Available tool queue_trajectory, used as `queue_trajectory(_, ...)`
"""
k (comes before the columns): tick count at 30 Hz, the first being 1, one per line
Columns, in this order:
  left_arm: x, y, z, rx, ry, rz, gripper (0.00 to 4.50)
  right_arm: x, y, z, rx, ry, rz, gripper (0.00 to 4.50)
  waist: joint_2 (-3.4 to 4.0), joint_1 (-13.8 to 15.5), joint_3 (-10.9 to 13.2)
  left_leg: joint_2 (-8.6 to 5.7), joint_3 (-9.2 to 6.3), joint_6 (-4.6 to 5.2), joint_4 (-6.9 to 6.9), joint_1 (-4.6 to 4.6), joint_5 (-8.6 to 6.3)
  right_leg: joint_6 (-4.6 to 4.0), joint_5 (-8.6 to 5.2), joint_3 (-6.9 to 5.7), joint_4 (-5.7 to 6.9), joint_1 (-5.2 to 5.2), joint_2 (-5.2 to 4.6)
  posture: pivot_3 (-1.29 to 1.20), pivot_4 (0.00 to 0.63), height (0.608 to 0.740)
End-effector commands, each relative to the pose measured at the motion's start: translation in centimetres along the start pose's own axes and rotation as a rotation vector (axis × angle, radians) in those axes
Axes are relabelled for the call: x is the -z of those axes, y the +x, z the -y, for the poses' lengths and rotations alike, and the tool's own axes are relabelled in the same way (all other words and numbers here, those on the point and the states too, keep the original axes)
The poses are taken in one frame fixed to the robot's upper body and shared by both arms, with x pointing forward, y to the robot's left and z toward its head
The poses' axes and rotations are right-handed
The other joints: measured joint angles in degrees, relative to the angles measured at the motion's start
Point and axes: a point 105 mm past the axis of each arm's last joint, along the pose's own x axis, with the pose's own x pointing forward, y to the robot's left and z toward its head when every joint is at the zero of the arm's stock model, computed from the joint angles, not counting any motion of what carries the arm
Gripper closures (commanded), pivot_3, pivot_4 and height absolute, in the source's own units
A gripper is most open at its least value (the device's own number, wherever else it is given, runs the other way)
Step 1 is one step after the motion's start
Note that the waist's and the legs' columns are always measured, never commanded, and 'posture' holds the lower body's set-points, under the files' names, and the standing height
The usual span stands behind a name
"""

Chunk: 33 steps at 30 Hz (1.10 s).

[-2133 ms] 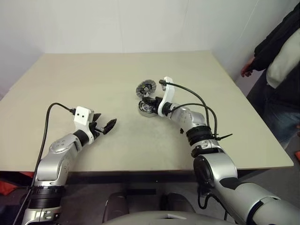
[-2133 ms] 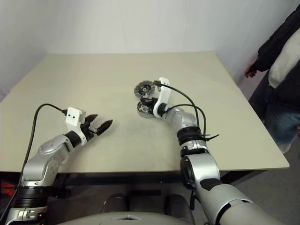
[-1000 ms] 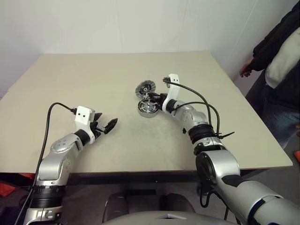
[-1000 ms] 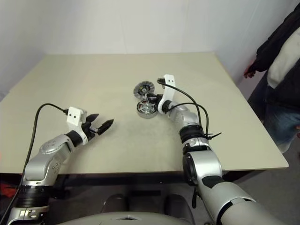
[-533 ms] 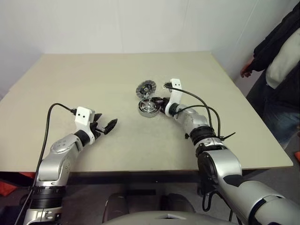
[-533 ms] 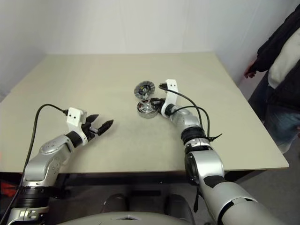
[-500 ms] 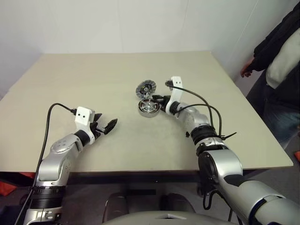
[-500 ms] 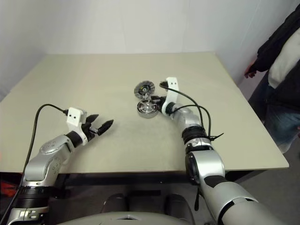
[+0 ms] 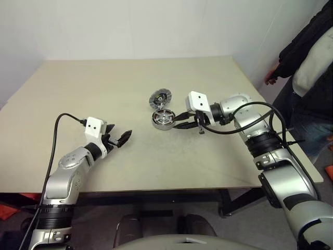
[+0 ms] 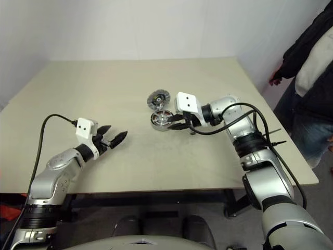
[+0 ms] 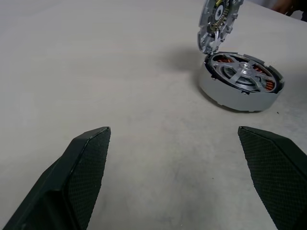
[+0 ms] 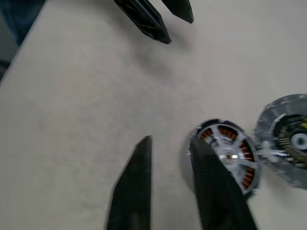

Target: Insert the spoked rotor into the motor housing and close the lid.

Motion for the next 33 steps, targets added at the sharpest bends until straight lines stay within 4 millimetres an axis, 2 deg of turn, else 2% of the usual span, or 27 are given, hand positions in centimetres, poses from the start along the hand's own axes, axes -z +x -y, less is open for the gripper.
queue_trajectory(1, -1.1, 0.0, 0.2, 0.0, 0.026, 0.046, 0.0, -0.6, 0.5, 1.4, 0.008, -0.127, -0.047, 2.27, -0.02, 0.2, 0.0, 0.0, -0.01, 0.0, 0.0, 0.0, 0.01, -0.01, 0.0, 0.0, 0.04, 0.0, 0.0, 0.0, 0.0, 0.74)
queue_trajectory(7, -0.9, -0.3, 0.2, -0.013, 0.019, 0.051, 0.0, 0.2, 2.2, 1.3, -0.083, -0.131, -0.084, 2.27, -0.02, 0.3, 0.0, -0.02, -0.01, 0.14, 0.02, -0.12, -0.07, -0.26, 0.14, -0.01, 0.0, -0.1, -0.02, 0.0, 0.0, 0.74)
queue_trajectory(14, -1.0, -0.4, 0.2, -0.02, 0.021, 0.056, 0.0, 1.9, 3.7, 1.3, -0.096, -0.138, -0.182, 2.27, -0.02, 0.3, 0.0, 0.0, -0.02, 0.19, 0.03, -0.17, -0.1, -0.28, 0.14, -0.06, -0.02, -0.18, -0.03, 0.0, 0.0, 0.74)
queue_trajectory(18, -0.8, -0.6, 0.3, -0.029, 0.017, 0.055, 0.0, 3.1, 3.7, 2.1, -0.041, -0.135, -0.269, 2.27, 0.0, 0.3, 0.0, 0.01, -0.01, 0.18, 0.04, -0.12, -0.1, -0.29, 0.14, -0.06, 0.05, -0.18, -0.03, 0.0, 0.0, 0.74)
queue_trajectory(25, -0.7, -0.7, 0.4, -0.034, 0.012, 0.056, 0.0, 3.0, 3.7, 3.3, 0.03, -0.13, -0.299, 2.27, 0.01, 0.3, 0.0, 0.02, -0.01, 0.17, 0.04, -0.11, -0.09, -0.29, 0.14, -0.05, 0.06, -0.18, -0.03, 0.0, 0.0, 0.74)
queue_trajectory(33, -0.7, -1.1, -0.1, -0.055, 0.014, 0.058, 0.0, 3.5, 5.3, 1.9, -0.025, -0.137, -0.291, 2.27, 0.01, 0.2, 0.0, 0.02, -0.01, 0.17, 0.04, -0.11, -0.09, -0.3, 0.14, -0.05, 0.07, -0.2, -0.03, 0.0, 0.0, 0.74)
